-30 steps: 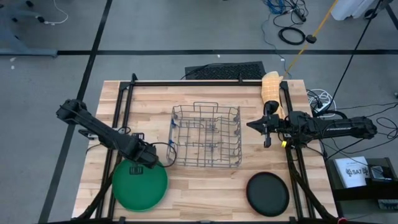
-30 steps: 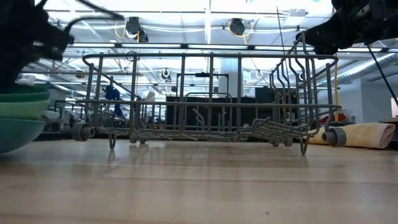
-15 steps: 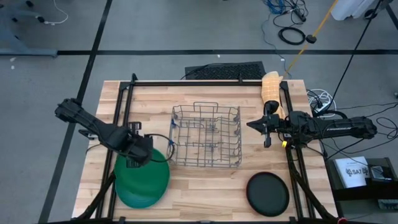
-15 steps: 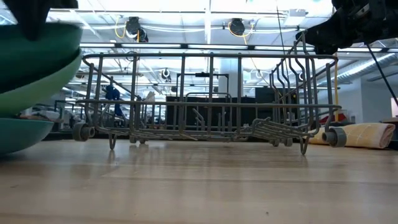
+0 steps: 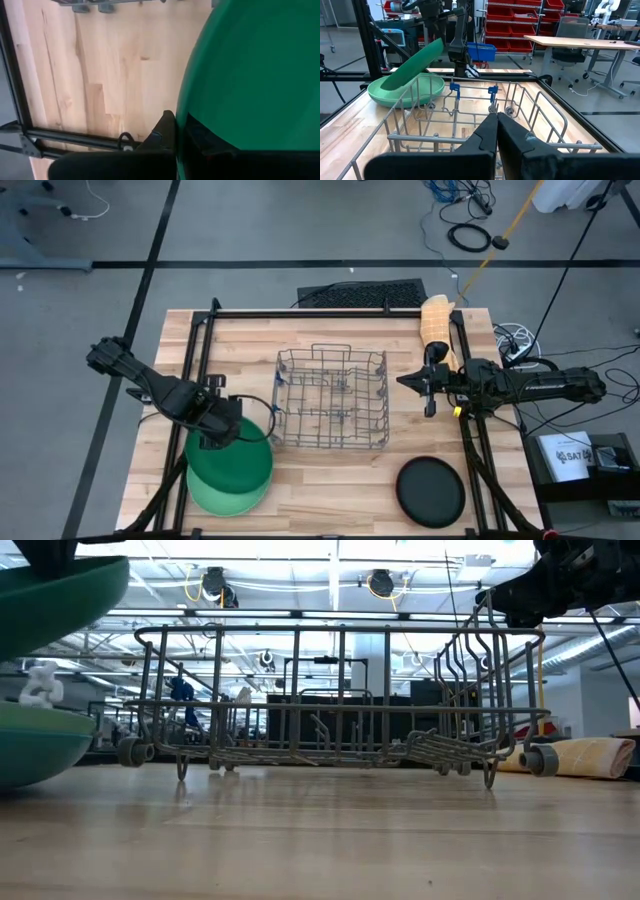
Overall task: Sort dishes
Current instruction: Put the green plate into the dish rack
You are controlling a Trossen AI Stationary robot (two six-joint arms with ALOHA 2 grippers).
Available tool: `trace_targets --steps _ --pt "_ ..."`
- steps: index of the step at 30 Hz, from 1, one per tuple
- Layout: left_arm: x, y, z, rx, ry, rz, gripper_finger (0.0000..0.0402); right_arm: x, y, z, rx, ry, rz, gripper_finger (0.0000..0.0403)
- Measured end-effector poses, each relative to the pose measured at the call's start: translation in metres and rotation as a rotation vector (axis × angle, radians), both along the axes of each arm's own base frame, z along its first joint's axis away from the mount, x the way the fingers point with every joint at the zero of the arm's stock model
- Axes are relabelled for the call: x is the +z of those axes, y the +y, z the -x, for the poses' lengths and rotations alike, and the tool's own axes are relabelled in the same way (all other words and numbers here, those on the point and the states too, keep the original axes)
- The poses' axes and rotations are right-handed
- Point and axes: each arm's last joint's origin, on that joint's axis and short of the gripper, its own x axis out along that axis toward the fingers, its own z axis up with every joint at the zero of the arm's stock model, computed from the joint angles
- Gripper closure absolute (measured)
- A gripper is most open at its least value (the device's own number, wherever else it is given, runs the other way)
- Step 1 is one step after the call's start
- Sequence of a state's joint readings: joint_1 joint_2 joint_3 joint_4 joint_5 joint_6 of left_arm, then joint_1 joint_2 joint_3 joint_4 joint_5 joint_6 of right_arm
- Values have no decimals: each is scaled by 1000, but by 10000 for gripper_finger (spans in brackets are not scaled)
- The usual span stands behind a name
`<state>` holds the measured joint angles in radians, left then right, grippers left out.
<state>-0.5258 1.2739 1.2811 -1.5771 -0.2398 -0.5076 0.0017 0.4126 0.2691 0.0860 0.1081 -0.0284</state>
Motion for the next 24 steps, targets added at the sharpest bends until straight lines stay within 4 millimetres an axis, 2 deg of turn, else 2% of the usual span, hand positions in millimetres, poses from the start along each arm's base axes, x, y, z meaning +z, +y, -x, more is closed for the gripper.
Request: trace_targets --steps 5,11,13,18,21,24 --pt "24 -2 -2 -68 -75 39 401 0 0 0 0 0 0 397" --pt "84 1 2 -210 -291 63 401 0 0 0 0 0 -1 397" --pt "104 6 4 -271 -392 -16 401 0 0 0 0 0 1 397" --pt "146 16 -1 -360 -730 -353 401 2 0 0 1 -18 17 397" --pt "162 20 -12 -457 -855 -422 401 4 0 0 1 -38 18 397" --pt "165 28 -24 -520 -902 -418 401 8 0 0 0 -82 20 397"
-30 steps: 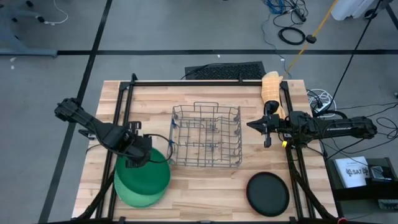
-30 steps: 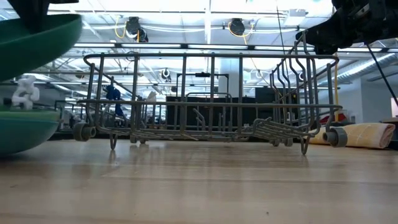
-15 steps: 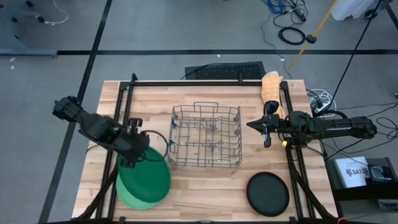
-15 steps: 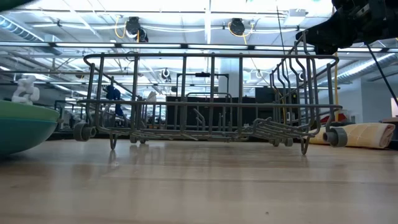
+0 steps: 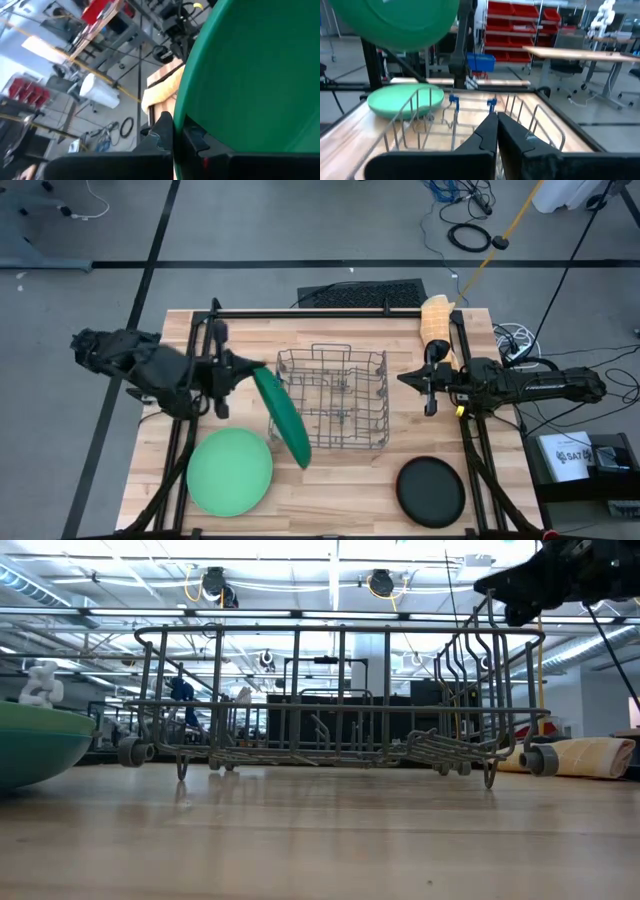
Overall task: Sort dishes
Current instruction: Put the green plate into the dish rack
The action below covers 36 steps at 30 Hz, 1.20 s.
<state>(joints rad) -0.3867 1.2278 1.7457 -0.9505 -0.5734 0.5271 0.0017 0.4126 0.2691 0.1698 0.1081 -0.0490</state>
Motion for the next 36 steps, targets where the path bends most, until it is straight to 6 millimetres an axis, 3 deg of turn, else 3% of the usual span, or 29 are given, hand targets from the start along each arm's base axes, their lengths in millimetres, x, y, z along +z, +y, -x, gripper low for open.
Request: trace_targets --steps 6,12,16,19,23,28,36 --pt "-23 29 -25 -114 48 34 401 9 0 1 0 -93 8 397" --pt "-67 75 -48 -180 59 50 401 17 0 1 7 -183 -29 397" --pt "-96 110 -54 -177 40 111 401 24 0 -4 10 -208 -60 397" --pt "-109 129 -53 -180 30 153 401 41 0 -15 10 -205 -66 397" --pt "-116 144 -49 -192 20 184 402 71 2 -44 -5 -99 -56 397" --pt "-119 158 -43 -213 5 204 402 95 1 -96 -150 66 -2 397" --pt "-131 170 -37 -224 31 248 402 93 2 -177 -150 227 60 397"
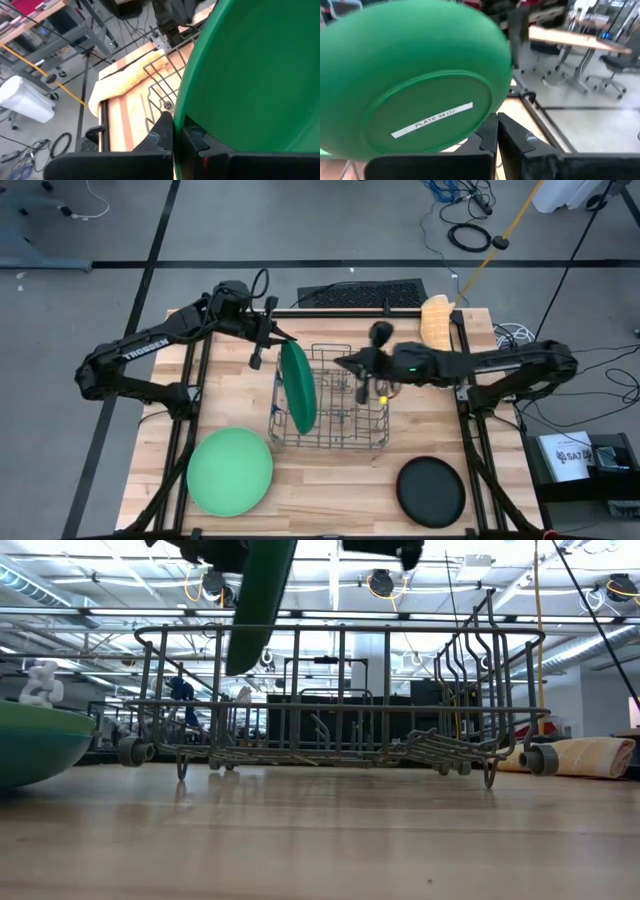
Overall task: Sort dishes
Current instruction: Put the green plate into the dish rack
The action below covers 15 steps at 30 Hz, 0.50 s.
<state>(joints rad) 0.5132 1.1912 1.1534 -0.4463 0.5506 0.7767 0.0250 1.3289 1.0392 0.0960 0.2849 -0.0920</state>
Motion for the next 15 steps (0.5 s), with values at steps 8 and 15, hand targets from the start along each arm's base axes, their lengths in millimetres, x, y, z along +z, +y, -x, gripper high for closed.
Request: trace_targets --steps 8,15 --pt "0 2 2 -31 -5 -24 402 -20 2 -41 18 97 -61 397" --pt "-11 12 -10 -13 21 -12 402 -33 4 -60 29 86 -102 397"
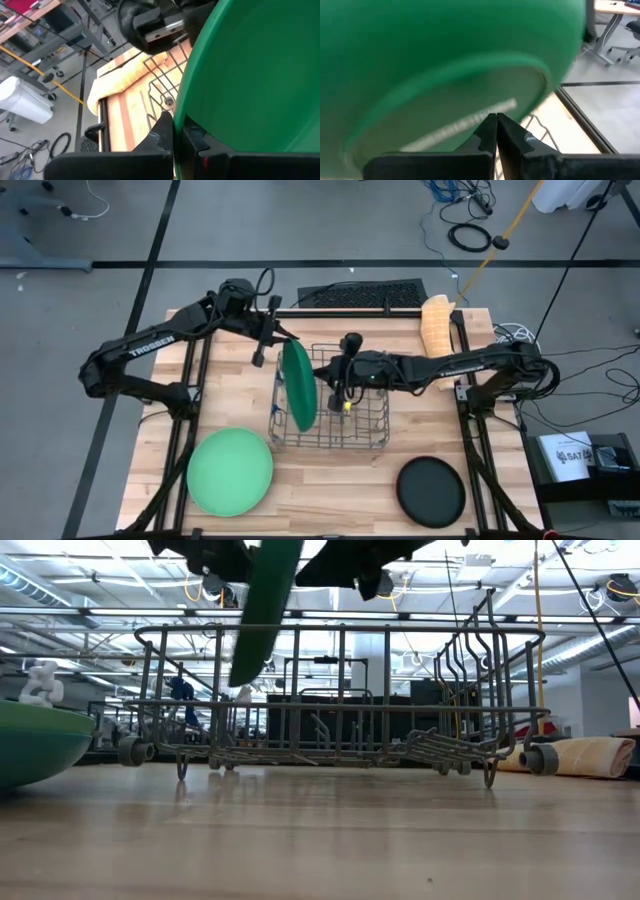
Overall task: Sort dishes
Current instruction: Put the green plate into the dish rack
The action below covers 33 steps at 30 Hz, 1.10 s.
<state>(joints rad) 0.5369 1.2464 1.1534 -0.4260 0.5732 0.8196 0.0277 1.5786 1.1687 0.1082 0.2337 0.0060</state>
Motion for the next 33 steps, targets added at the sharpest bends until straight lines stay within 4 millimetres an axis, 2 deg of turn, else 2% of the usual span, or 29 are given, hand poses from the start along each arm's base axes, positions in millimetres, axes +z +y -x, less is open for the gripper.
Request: trace_targets --steps 6,11,18,22,33 --pt "-19 12 -18 37 57 10 399 -6 0 -4 -8 9 1 397" --pt "-29 17 -27 65 82 43 363 -14 0 -10 -5 15 0 397" --pt "-30 17 -26 168 116 38 300 -29 0 -20 3 36 2 397" --pt "-31 15 -25 190 142 30 275 -32 0 -21 2 42 1 397" --pt "-23 0 -27 237 142 -41 270 -27 0 -21 -3 2 12 397"
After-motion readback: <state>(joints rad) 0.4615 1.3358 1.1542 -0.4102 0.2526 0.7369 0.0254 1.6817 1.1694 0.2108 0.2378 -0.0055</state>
